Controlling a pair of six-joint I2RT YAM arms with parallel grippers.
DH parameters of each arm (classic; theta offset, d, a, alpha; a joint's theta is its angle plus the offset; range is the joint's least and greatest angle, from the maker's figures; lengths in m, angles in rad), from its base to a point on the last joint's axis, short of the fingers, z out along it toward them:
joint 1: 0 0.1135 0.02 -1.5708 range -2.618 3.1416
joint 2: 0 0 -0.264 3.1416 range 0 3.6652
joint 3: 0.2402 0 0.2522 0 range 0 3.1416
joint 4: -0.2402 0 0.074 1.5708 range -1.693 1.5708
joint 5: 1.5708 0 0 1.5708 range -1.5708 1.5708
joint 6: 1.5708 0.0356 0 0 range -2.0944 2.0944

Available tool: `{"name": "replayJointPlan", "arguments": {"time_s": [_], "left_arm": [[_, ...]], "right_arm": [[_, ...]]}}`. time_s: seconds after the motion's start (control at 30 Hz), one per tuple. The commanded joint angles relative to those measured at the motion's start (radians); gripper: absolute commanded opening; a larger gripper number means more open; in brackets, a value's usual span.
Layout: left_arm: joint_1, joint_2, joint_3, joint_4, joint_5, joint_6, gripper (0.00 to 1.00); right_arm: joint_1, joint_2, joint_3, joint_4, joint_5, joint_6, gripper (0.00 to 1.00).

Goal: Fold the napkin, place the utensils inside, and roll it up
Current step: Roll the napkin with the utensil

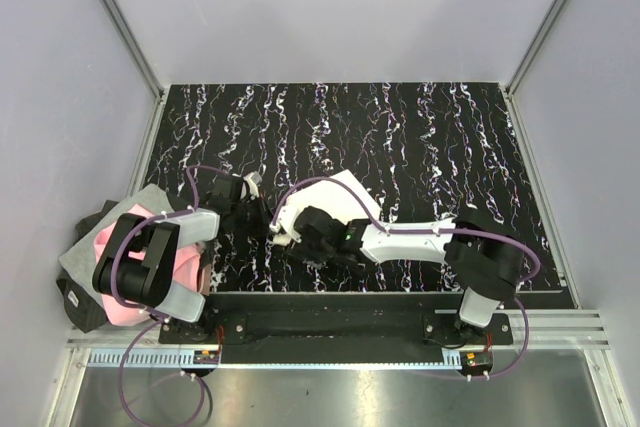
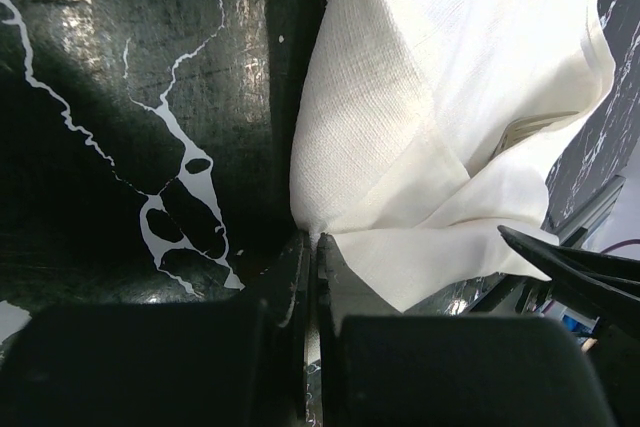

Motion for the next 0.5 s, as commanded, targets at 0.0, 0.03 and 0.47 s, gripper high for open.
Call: {"name": "replayJointPlan", "arguments": {"time_s": [0.0,0.03,0.47], "left_arm": [[-0.006,0.018,0.000,-0.073,-0.034,0.035,0.00],[-0.006,0.015,0.001,-0.073,-0.034,0.035,0.00],[-0.006,-0.032,0.013,-0.068,-0.028,0.040,0.08]], "right_arm": [[0.008,0.040,0.018,0.028,-0.020,-0.023,0.72],[0.008,0.055,0.018,0.028,-0.019,-0.023,0.72],[-0.107,0.136,0.073,-0.122,-0.354,0.043,0.27]]}}
